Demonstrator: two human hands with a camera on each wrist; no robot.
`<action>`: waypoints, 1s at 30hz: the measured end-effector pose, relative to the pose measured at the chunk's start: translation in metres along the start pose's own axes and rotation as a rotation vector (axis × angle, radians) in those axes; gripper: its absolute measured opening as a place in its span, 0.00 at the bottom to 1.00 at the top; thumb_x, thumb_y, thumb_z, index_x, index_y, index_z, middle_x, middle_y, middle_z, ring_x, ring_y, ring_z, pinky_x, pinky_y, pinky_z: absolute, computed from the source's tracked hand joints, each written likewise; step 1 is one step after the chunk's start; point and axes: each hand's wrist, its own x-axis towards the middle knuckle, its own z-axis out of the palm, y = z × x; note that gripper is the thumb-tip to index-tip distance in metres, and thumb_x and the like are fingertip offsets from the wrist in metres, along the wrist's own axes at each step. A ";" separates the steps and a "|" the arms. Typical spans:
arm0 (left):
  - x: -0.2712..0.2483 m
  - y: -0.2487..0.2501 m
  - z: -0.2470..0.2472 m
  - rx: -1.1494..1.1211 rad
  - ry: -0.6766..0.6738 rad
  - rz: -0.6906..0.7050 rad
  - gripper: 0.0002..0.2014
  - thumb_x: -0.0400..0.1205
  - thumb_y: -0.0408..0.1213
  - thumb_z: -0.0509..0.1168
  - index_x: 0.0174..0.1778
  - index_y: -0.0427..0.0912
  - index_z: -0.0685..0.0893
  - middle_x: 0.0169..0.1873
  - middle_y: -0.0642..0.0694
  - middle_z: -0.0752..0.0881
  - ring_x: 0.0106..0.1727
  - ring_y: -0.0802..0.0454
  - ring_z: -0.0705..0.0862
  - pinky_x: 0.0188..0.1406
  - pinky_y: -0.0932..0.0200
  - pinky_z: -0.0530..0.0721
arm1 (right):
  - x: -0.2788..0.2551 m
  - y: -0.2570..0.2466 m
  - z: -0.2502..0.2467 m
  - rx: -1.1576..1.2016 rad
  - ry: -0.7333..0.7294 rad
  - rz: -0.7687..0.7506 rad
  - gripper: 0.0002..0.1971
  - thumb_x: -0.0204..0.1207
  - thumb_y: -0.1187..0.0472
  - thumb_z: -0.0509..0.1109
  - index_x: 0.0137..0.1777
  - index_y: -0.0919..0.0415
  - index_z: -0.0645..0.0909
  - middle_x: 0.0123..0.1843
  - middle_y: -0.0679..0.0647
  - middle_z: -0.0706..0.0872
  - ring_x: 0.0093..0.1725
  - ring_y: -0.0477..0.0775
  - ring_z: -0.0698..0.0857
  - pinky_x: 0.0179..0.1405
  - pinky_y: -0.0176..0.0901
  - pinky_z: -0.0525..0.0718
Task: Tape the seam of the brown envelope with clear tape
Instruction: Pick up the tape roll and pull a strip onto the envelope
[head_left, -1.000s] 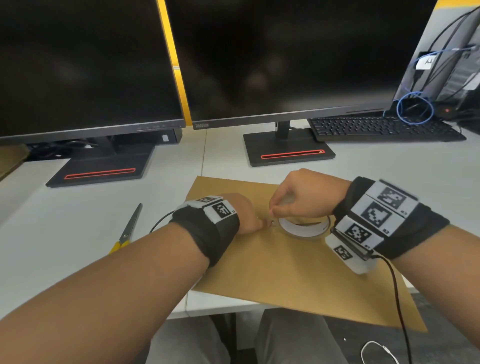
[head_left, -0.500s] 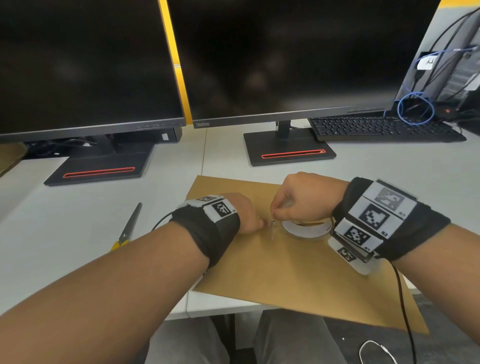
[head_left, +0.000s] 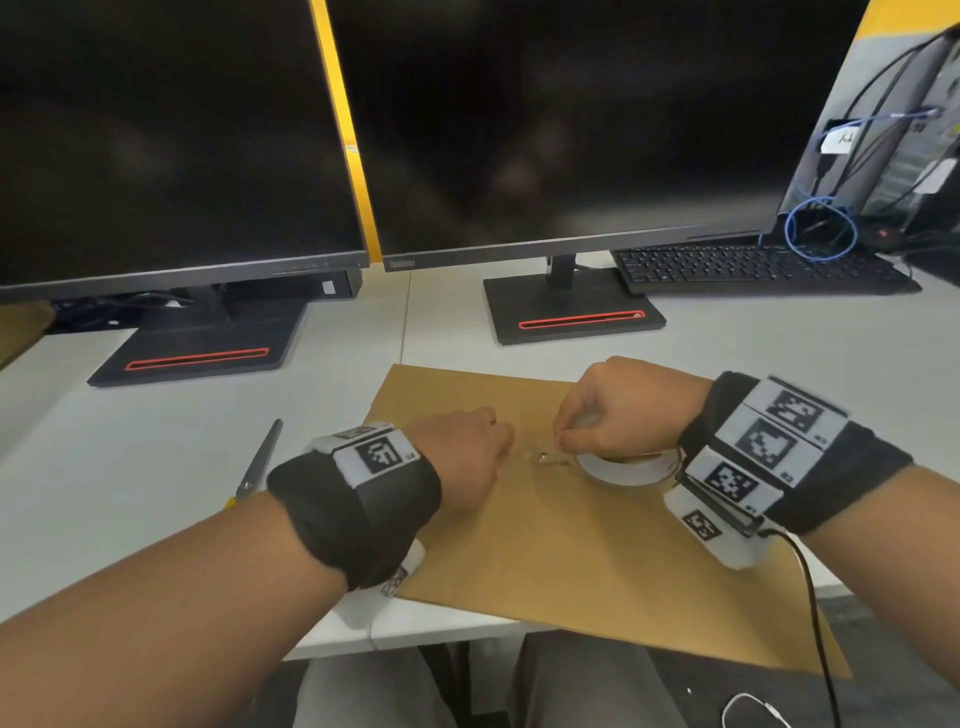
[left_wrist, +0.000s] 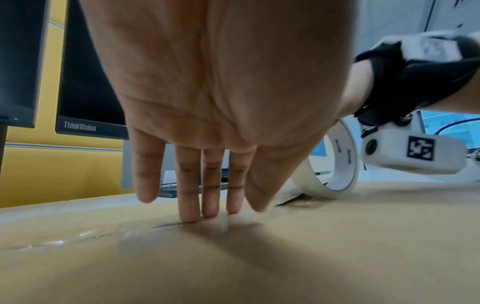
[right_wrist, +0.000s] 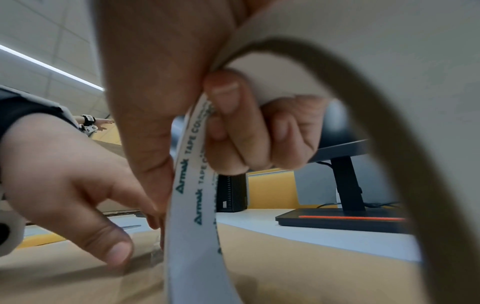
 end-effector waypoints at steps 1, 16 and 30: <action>-0.004 -0.001 0.002 -0.004 -0.013 0.016 0.20 0.87 0.44 0.56 0.76 0.50 0.69 0.68 0.47 0.73 0.62 0.45 0.79 0.60 0.48 0.81 | 0.001 0.000 0.000 0.000 -0.007 0.000 0.10 0.75 0.51 0.69 0.50 0.48 0.91 0.52 0.41 0.91 0.52 0.45 0.85 0.58 0.40 0.81; -0.017 -0.008 0.004 -0.080 -0.135 0.053 0.26 0.88 0.52 0.49 0.84 0.57 0.57 0.81 0.51 0.59 0.77 0.46 0.67 0.77 0.49 0.66 | 0.005 -0.006 -0.003 0.007 -0.055 0.038 0.10 0.73 0.51 0.70 0.49 0.50 0.92 0.49 0.42 0.92 0.51 0.46 0.86 0.57 0.42 0.84; -0.031 -0.056 0.010 -0.151 -0.179 -0.256 0.41 0.78 0.67 0.57 0.85 0.57 0.50 0.83 0.43 0.54 0.80 0.41 0.64 0.78 0.45 0.66 | 0.018 -0.011 0.000 -0.059 -0.106 0.042 0.10 0.71 0.48 0.72 0.44 0.49 0.92 0.44 0.41 0.91 0.44 0.44 0.84 0.46 0.38 0.82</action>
